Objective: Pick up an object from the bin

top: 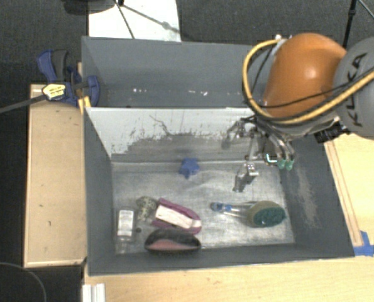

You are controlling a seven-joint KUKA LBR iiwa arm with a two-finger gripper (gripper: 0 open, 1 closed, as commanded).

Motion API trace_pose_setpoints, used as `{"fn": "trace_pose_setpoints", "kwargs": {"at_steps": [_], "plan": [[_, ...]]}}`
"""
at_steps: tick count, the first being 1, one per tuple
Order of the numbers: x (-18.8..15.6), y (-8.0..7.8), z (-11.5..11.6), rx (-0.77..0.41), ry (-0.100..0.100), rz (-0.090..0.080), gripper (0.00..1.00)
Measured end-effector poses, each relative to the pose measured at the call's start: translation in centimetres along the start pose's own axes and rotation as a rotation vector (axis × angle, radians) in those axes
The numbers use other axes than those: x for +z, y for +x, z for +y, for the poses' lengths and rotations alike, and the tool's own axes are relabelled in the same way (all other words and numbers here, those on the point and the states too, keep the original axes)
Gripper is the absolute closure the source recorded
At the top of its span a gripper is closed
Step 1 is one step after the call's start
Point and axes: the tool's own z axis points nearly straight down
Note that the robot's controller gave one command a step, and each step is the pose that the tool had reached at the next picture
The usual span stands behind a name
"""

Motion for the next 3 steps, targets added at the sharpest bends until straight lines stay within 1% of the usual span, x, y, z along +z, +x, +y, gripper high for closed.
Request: {"fn": "trace_pose_setpoints", "kwargs": {"at_steps": [1, 2, 3], "plan": [[15.7, 7.0, -1.7, -0.096, 0.0, -0.013, 0.0], [15.5, 6.2, -6.5, 0.044, 0.0, -0.014, 0.0], [15.3, 6.0, -6.4, 0.045, 0.0, -0.018, 1.0]]}}
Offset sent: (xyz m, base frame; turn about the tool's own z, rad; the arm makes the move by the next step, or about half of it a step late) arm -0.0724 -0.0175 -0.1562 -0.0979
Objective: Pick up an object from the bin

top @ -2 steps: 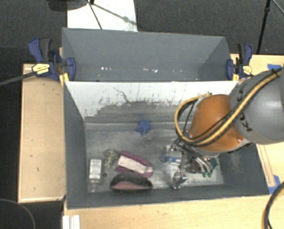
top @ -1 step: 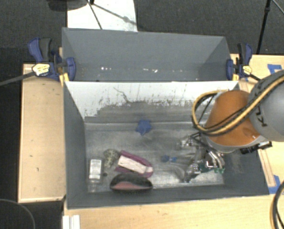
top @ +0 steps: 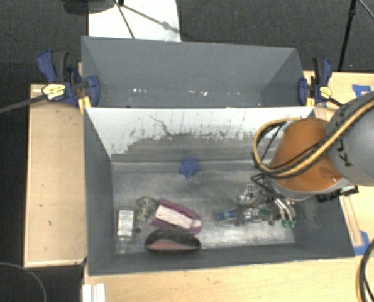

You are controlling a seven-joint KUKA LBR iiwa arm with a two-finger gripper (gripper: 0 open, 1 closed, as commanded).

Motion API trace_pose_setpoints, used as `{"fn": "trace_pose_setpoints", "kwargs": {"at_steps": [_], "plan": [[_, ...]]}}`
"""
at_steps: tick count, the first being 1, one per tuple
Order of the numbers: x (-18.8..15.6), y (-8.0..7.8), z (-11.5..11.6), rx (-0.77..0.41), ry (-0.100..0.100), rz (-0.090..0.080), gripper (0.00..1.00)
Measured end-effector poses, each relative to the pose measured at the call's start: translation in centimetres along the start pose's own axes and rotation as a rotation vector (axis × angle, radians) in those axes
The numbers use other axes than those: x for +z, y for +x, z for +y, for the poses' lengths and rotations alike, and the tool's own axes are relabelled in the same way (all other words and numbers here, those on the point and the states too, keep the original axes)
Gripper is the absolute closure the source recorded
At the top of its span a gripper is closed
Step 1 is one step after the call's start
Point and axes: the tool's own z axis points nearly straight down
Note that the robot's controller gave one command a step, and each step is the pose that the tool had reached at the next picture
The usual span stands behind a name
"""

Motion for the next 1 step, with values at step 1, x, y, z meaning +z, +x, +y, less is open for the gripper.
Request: {"fn": "trace_pose_setpoints", "kwargs": {"at_steps": [1], "plan": [[-15.31, -0.74, 1.65, -0.014, 0.0, 0.002, 1.0]]}}
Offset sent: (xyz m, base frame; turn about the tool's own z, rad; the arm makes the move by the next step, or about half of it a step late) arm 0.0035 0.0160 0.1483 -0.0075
